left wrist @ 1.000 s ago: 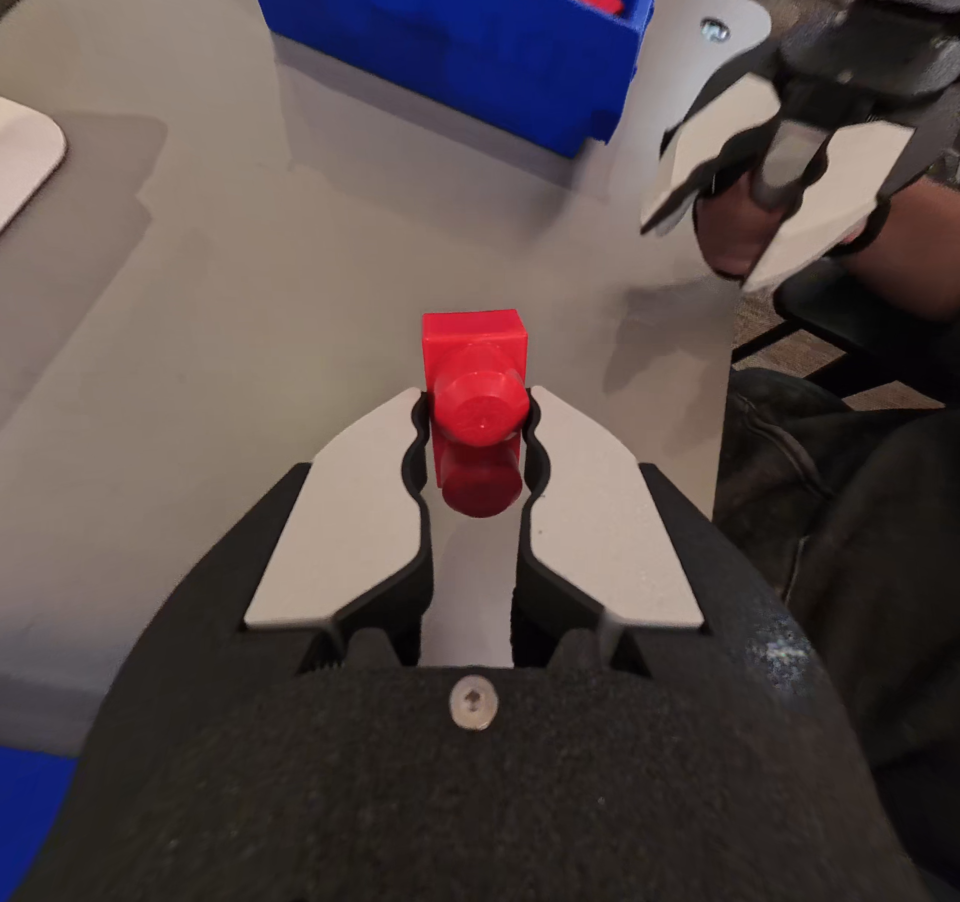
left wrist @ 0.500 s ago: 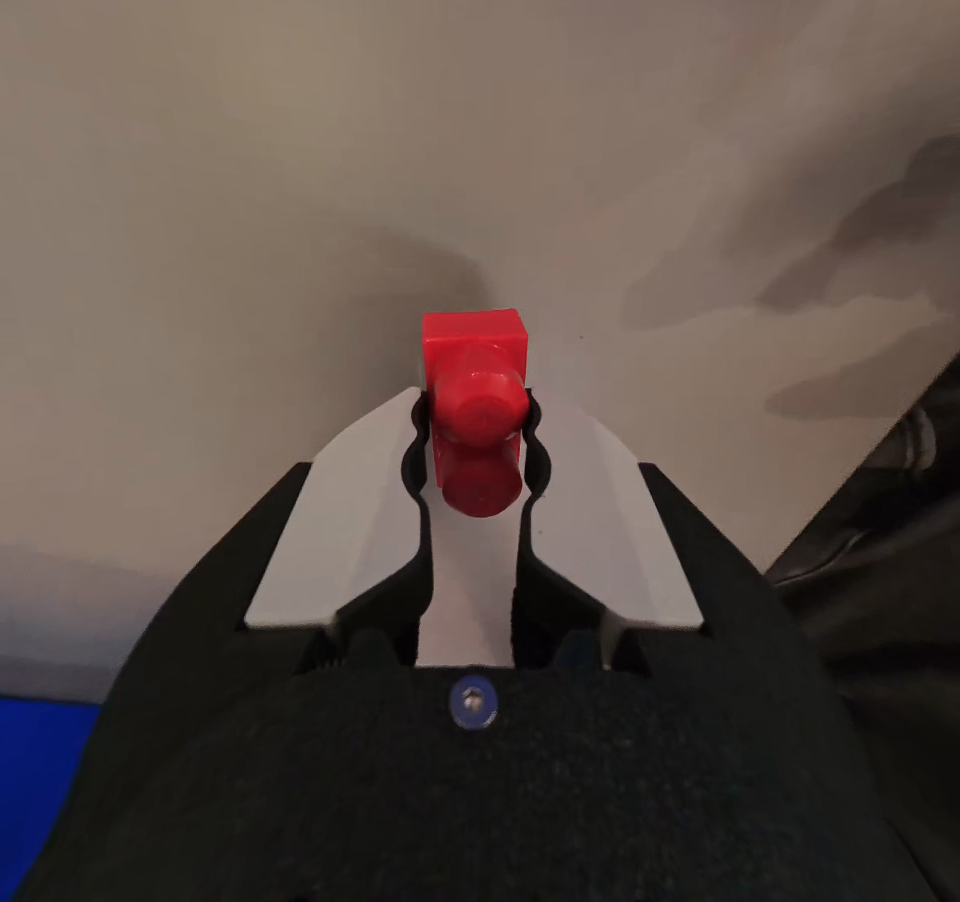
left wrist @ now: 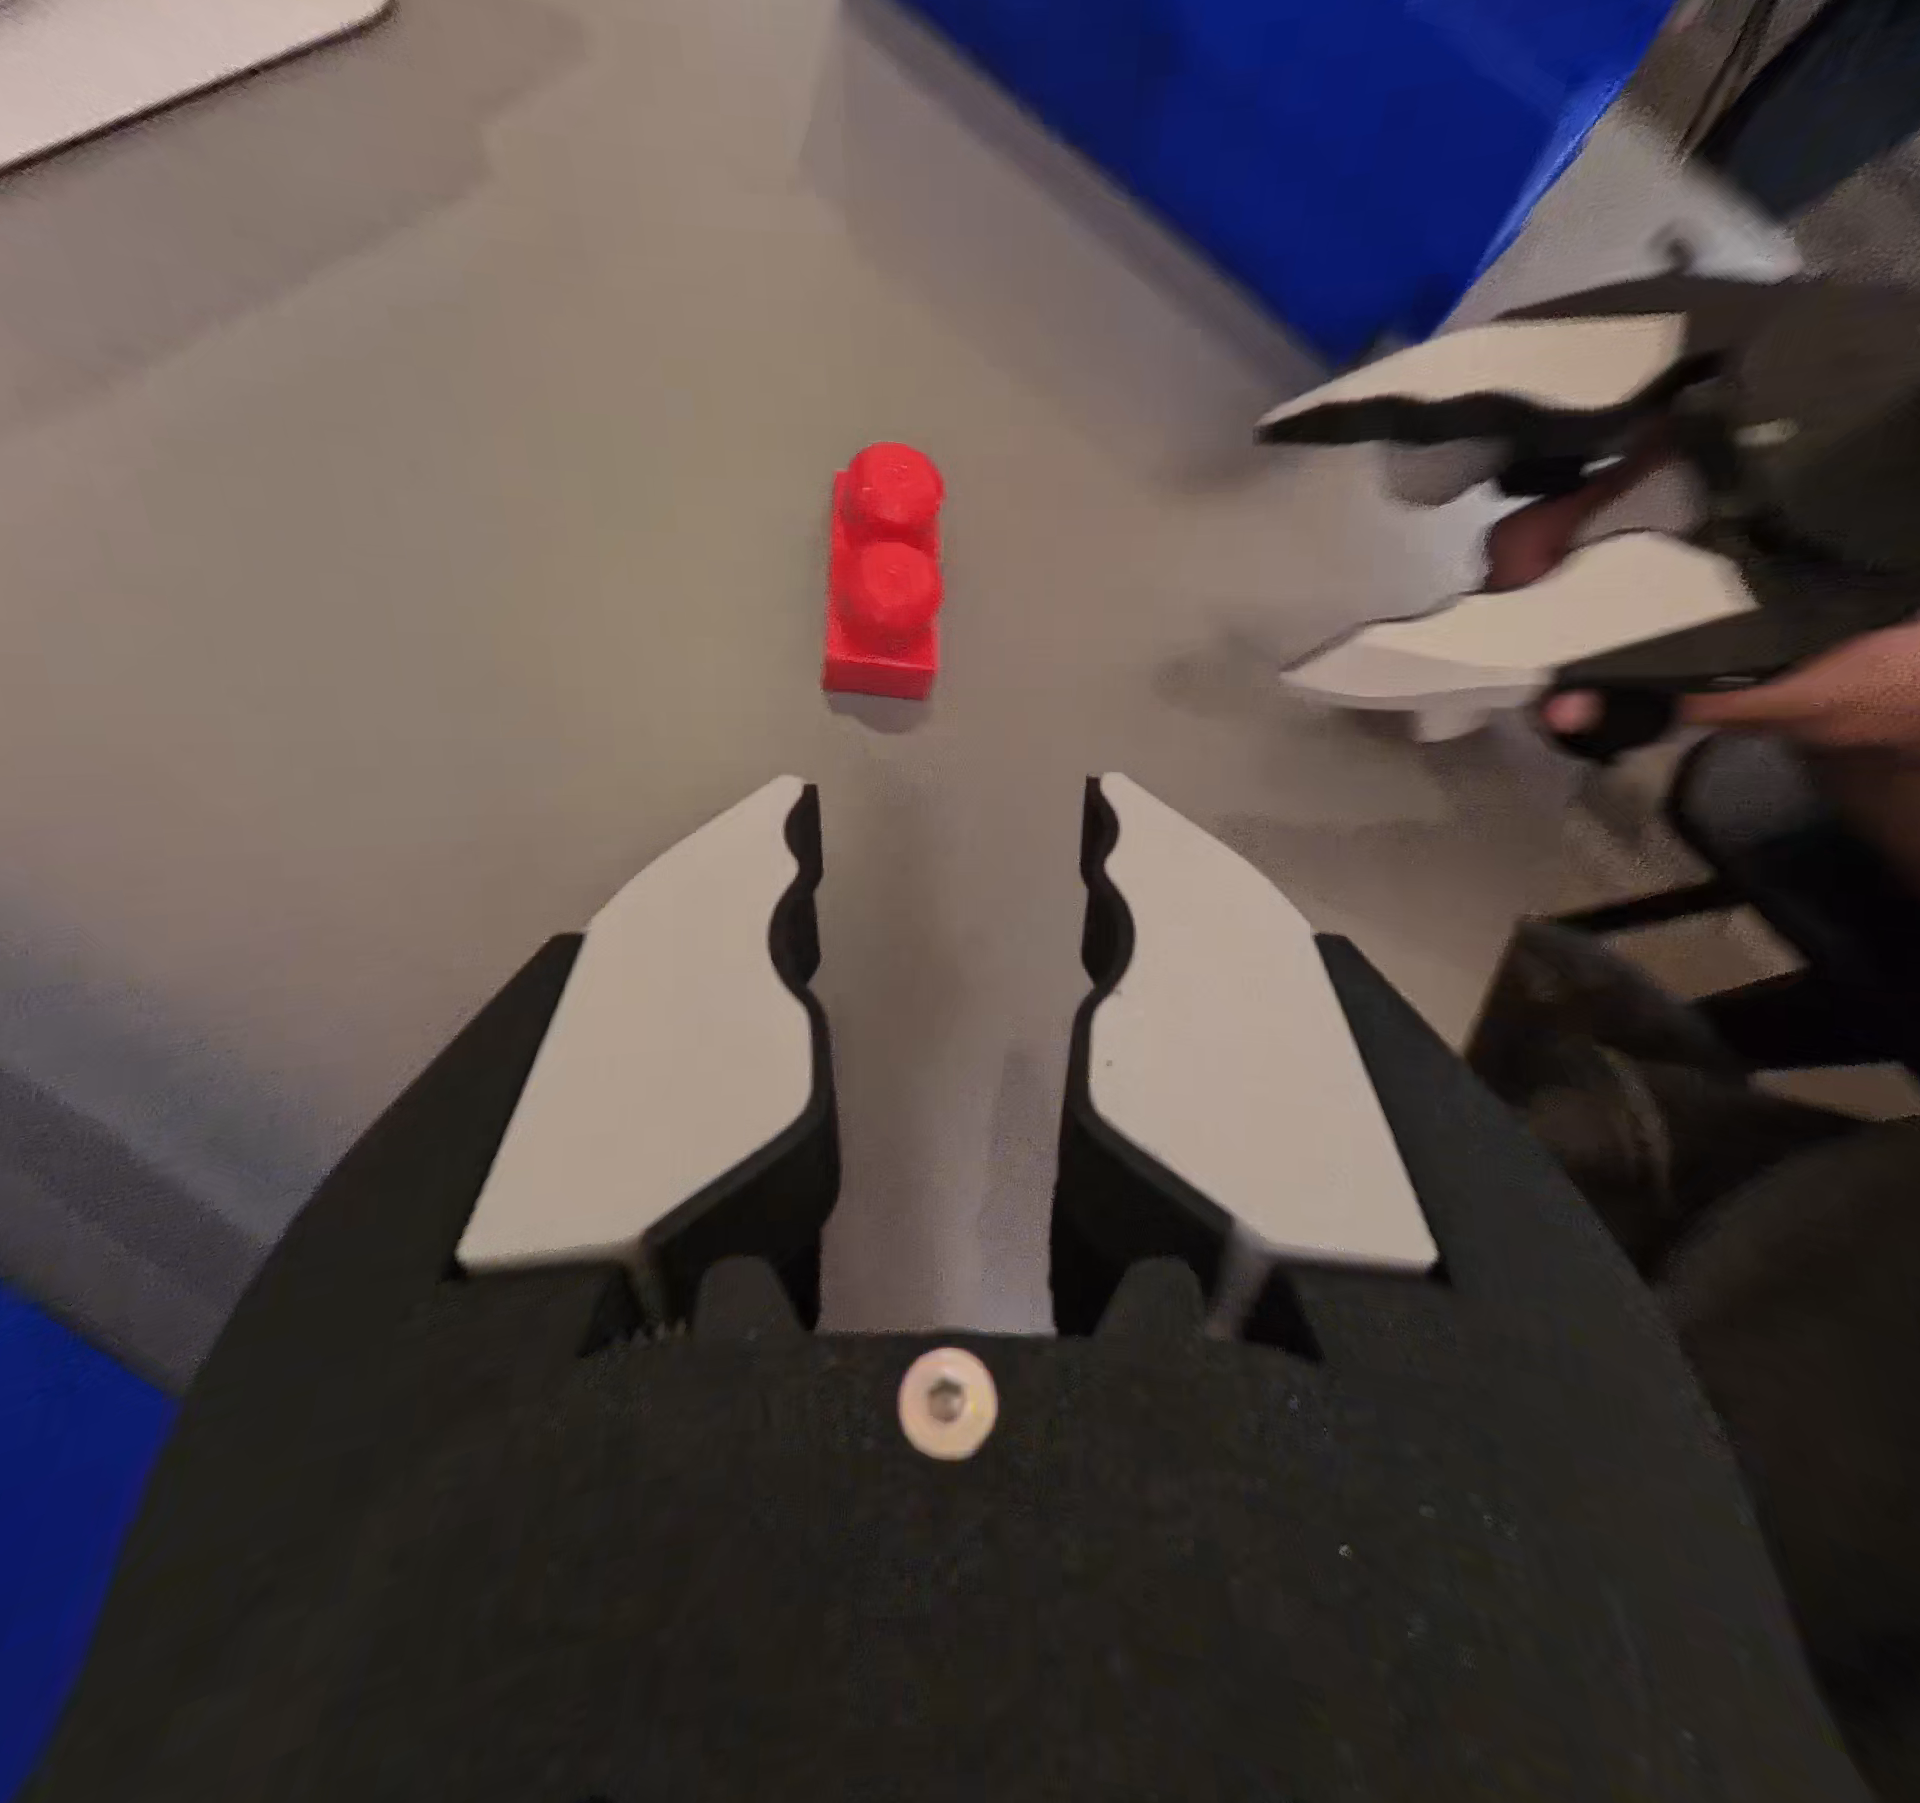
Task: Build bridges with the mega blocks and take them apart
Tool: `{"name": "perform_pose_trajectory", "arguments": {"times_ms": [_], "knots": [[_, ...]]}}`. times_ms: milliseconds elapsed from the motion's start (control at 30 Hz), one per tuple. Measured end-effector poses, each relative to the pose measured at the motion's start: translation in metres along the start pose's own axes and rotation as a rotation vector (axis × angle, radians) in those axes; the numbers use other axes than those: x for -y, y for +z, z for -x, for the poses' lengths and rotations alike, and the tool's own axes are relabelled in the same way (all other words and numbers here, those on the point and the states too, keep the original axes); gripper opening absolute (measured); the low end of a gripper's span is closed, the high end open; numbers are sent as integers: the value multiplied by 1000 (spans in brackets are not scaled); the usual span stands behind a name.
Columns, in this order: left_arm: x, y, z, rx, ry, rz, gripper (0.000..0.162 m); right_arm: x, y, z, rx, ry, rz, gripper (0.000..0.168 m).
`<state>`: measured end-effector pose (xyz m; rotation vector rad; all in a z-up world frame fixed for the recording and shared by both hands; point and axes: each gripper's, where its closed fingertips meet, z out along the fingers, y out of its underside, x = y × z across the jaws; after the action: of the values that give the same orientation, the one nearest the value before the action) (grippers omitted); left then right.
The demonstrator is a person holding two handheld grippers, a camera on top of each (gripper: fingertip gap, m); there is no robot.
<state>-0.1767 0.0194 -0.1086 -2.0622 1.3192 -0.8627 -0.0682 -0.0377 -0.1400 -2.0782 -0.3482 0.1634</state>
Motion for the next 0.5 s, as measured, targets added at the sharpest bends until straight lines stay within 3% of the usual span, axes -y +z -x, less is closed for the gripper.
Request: {"name": "perform_pose_trajectory", "arguments": {"times_ms": [200, 367, 433, 467, 500], "knots": [[-60, -25, -28, -71, -146, -316, 48, 22, 60, 6, -72, 33, 96, 89], [-61, -33, -46, -126, -92, -360, 48, 31, 101, -4, -118, 34, 143, 92], [-64, -34, -56, -141, -42, -351, 48, 27, 113, -4, -106, 32, 170, 86], [-66, -35, -58, -143, -25, -349, 47, 22, 116, -5, -104, 24, 207, 70], [-67, -36, -61, -150, -17, -350, 47, 25, 117, -1, -64, 34, 195, 69]]}}
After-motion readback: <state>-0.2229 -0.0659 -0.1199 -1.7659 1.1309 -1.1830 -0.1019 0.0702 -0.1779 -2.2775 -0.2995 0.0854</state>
